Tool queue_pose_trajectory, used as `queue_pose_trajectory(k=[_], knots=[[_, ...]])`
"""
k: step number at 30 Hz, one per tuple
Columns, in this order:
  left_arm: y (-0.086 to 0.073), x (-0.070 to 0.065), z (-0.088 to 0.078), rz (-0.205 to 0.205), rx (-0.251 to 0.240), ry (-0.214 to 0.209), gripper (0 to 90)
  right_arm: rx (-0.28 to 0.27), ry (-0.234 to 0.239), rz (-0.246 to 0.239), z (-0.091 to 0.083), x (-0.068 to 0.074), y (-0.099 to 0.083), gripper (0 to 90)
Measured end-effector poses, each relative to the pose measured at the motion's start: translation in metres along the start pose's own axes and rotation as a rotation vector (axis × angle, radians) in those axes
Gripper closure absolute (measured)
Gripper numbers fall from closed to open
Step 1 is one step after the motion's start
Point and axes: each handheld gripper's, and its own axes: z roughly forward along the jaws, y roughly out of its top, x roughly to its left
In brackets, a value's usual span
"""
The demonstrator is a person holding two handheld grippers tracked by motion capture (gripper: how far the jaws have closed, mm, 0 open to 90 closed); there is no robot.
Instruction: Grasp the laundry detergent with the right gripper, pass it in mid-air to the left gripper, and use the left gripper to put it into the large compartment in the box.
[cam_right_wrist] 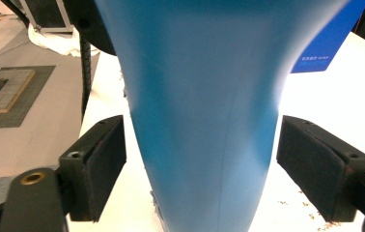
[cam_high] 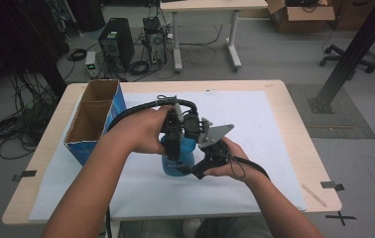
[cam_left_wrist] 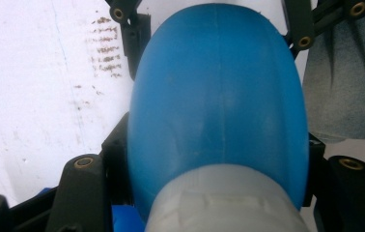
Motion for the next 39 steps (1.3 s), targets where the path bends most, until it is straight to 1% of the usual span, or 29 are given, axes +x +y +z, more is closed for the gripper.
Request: queue_pose_trajectory(k=[1,4,7,8,9,10,11,12,13,14,15,17,20,22,24,25,27,28,29,30,31,32,33,34,35,36,37,38,39], knots=[[0.000,0.000,0.000,0.000,0.000,0.000,39.0,0.000,0.000,0.000,0.000,0.000,0.000,17.6],[0.001,0.000,-0.001,-0.010,0.002,-0.007,39.0,0.003,-0.007,-0.002,-0.003,-0.001,0.001,12.8],[0.002,0.001,-0.001,-0.012,0.004,-0.008,39.1,0.007,-0.011,-0.002,-0.005,-0.001,0.002,10.5],[0.002,0.000,-0.002,-0.012,0.008,-0.009,39.0,0.008,-0.013,-0.001,-0.007,-0.002,0.003,6.9],[0.002,0.000,-0.002,-0.012,0.008,-0.009,39.0,0.008,-0.013,-0.001,-0.007,-0.002,0.003,6.9],[0.003,0.000,-0.002,-0.006,0.012,-0.008,39.1,-0.001,-0.018,0.005,-0.010,-0.003,0.003,4.0],[0.003,0.000,-0.002,-0.006,0.012,-0.008,39.0,-0.001,-0.018,0.005,-0.010,-0.003,0.003,4.0],[0.003,0.000,-0.002,-0.016,0.001,-0.010,39.0,-0.001,-0.016,0.006,-0.013,-0.004,0.003,1.1],[0.003,0.000,-0.002,-0.016,0.001,-0.010,39.1,-0.001,-0.016,0.006,-0.013,-0.004,0.003,1.1],[0.003,0.001,-0.002,-0.013,-0.001,-0.010,39.0,-0.009,-0.007,0.028,-0.017,-0.004,0.003,1.2],[0.003,0.001,-0.002,-0.013,-0.001,-0.010,39.0,-0.009,-0.007,0.028,-0.017,-0.004,0.003,1.2],[0.004,0.002,-0.003,-0.013,0.003,-0.013,39.0,-0.002,-0.026,0.014,-0.023,-0.004,0.002,1.0],[0.005,0.002,-0.004,-0.014,0.002,-0.016,39.0,0.003,-0.040,0.007,-0.032,-0.004,0.002,1.1],[0.005,0.002,-0.005,-0.011,0.009,-0.019,39.0,0.005,-0.044,0.005,-0.035,-0.004,0.002,1.1],[0.006,0.003,-0.007,-0.015,0.002,-0.016,38.9,0.010,-0.058,-0.002,-0.045,-0.004,0.003,1.1],[0.006,0.003,-0.009,-0.025,0.003,-0.022,38.9,0.029,-0.069,-0.008,-0.055,-0.005,0.005,1.1],[0.006,0.004,-0.010,-0.030,0.004,-0.024,38.9,0.047,-0.080,-0.008,-0.063,-0.006,0.008,1.2],[0.006,0.005,-0.011,-0.040,0.002,-0.026,38.9,0.047,-0.080,-0.008,-0.063,-0.006,0.008,1.2],[0.006,0.006,-0.013,-0.056,0.004,-0.024,38.9,0.071,-0.098,-0.014,-0.071,-0.008,0.012,1.1],[0.006,0.006,-0.013,-0.056,0.004,-0.024,38.9,0.071,-0.098,-0.014,-0.071,-0.008,0.012,1.1],[0.006,0.007,-0.015,-0.073,0.005,-0.020,38.9,0.101,-0.106,-0.021,-0.079,-0.010,0.017,1.2],[0.005,0.008,-0.016,-0.083,0.006,-0.017,38.9,0.114,-0.110,-0.024,-0.082,-0.011,0.018,1.2],[0.005,0.008,-0.016,-0.083,0.006,-0.017,38.9,0.114,-0.110,-0.024,-0.082,-0.011,0.018,1.2],[0.004,0.009,-0.017,-0.109,0.013,-0.016,38.9,0.152,-0.123,-0.031,-0.089,-0.014,0.022,1.2],[0.004,0.009,-0.017,-0.109,0.013,-0.016,38.9,0.152,-0.123,-0.031,-0.089,-0.014,0.022,1.2],[0.003,0.011,-0.018,-0.127,0.024,-0.021,38.9,0.188,-0.126,-0.039,-0.095,-0.017,0.025,1.2],[0.003,0.011,-0.018,-0.127,0.024,-0.021,38.9,0.188,-0.126,-0.039,-0.095,-0.017,0.025,1.2],[0.001,0.013,-0.019,-0.134,0.030,-0.023,38.9,0.223,-0.133,-0.035,-0.101,-0.020,0.027,1.4],[0.001,0.013,-0.019,-0.134,0.030,-0.023,38.9,0.241,-0.136,-0.034,-0.103,-0.022,0.027,1.5]])
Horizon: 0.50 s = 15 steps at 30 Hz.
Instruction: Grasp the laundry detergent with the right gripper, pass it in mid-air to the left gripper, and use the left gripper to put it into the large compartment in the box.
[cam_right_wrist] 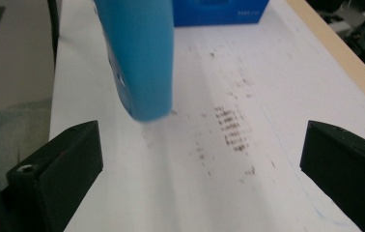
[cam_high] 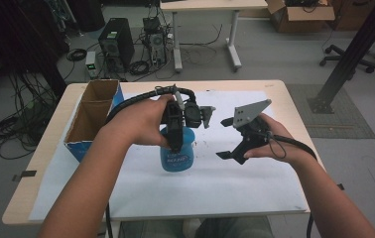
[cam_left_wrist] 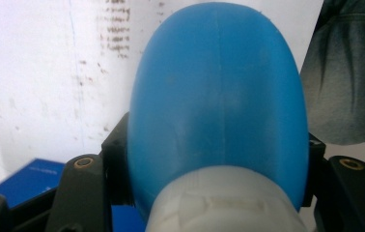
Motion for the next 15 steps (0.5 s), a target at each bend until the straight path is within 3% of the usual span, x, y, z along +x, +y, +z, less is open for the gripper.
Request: queue_pose_trajectory(k=[1,8,9,11,15], knots=[[-0.002,0.002,-0.001,-0.028,-0.002,-0.014,38.9,0.017,-0.002,0.001,-0.002,-0.002,-0.001,1.6],[-0.010,0.010,-0.005,-0.098,-0.006,-0.027,38.8,0.121,-0.025,0.016,-0.014,-0.017,-0.010,2.0],[-0.013,0.012,-0.006,-0.143,-0.009,-0.037,38.8,0.133,-0.027,0.018,-0.016,-0.020,-0.012,2.1],[-0.014,0.014,-0.006,-0.166,-0.015,-0.039,38.8,0.163,-0.032,0.032,-0.017,-0.024,-0.015,2.2],[-0.021,0.023,-0.011,-0.265,-0.020,-0.049,38.8,0.224,-0.045,0.048,-0.020,-0.031,-0.021,2.5]])
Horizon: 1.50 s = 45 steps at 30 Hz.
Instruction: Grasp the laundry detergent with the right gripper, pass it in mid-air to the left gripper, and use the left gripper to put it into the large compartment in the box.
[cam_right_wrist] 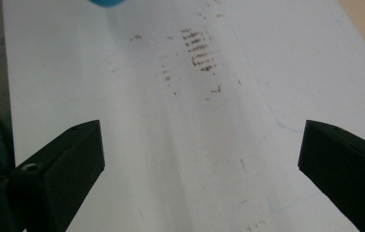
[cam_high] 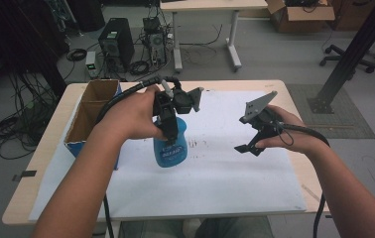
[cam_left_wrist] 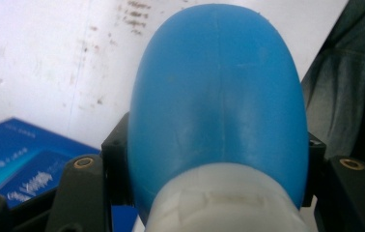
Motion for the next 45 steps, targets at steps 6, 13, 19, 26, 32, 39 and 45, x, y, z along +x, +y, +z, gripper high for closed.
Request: queue_pose_trajectory(k=[6,13,19,26,32,39,45], knots=[[-0.005,0.012,-0.008,-0.115,-0.005,0.005,38.7,0.077,-0.001,-0.006,0.002,-0.005,-0.007,2.9],[-0.010,0.020,-0.018,-0.207,-0.010,0.004,38.7,0.113,0.005,-0.014,0.002,-0.006,-0.011,2.9],[-0.016,0.033,-0.033,-0.361,-0.013,-0.004,38.7,0.163,0.010,-0.036,0.002,-0.007,-0.011,3.0],[-0.033,0.050,-0.049,-0.516,-0.028,-0.010,38.7,0.205,0.019,-0.066,0.001,-0.006,-0.003,3.1],[-0.052,0.064,-0.065,-0.593,-0.036,-0.008,38.7,0.237,0.025,-0.084,0.000,-0.005,0.002,3.2],[-0.079,0.081,-0.086,-0.708,-0.052,0.002,38.6,0.268,0.043,-0.101,0.001,-0.004,0.006,3.3],[-0.103,0.096,-0.102,-0.816,-0.073,0.001,38.6,0.264,0.062,-0.099,-0.001,-0.004,0.008,3.6]])
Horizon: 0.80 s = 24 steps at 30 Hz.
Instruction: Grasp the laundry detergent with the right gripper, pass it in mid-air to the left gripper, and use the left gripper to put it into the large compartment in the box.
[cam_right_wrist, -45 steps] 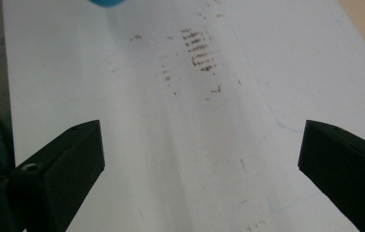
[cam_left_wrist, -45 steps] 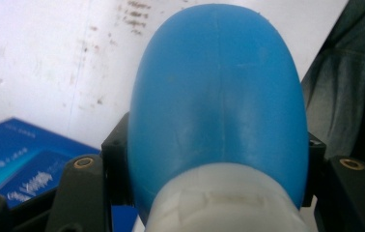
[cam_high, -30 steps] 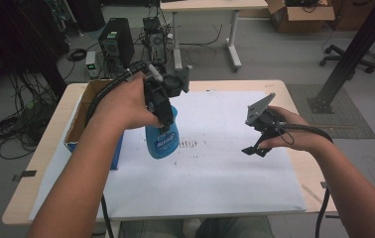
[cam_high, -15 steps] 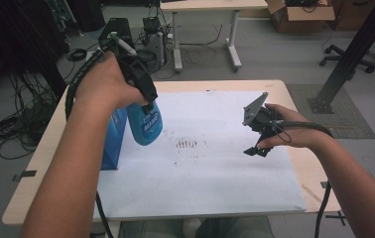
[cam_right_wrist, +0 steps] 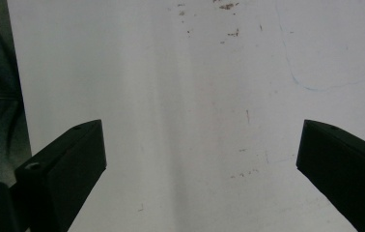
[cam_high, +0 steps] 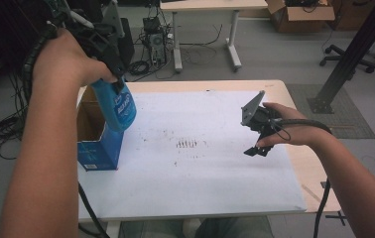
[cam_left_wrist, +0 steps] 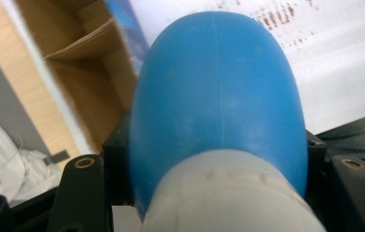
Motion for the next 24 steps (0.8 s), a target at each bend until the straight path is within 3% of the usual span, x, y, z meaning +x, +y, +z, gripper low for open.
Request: queue_pose_trajectory(k=[1,8,16,24], knots=[[0.000,0.000,0.000,0.000,0.000,0.000,38.6,0.000,0.000,0.000,0.000,0.000,0.000,3.6],[-0.005,0.026,-0.021,-0.105,-0.014,0.011,38.6,0.016,0.010,0.004,-0.001,-0.002,-0.001,3.6],[-0.008,0.044,-0.025,-0.185,-0.004,0.000,38.6,0.030,0.014,0.007,0.000,-0.003,-0.002,3.7],[-0.009,0.066,-0.028,-0.274,0.003,0.016,38.6,0.041,0.023,0.024,0.003,-0.005,-0.008,3.7]])
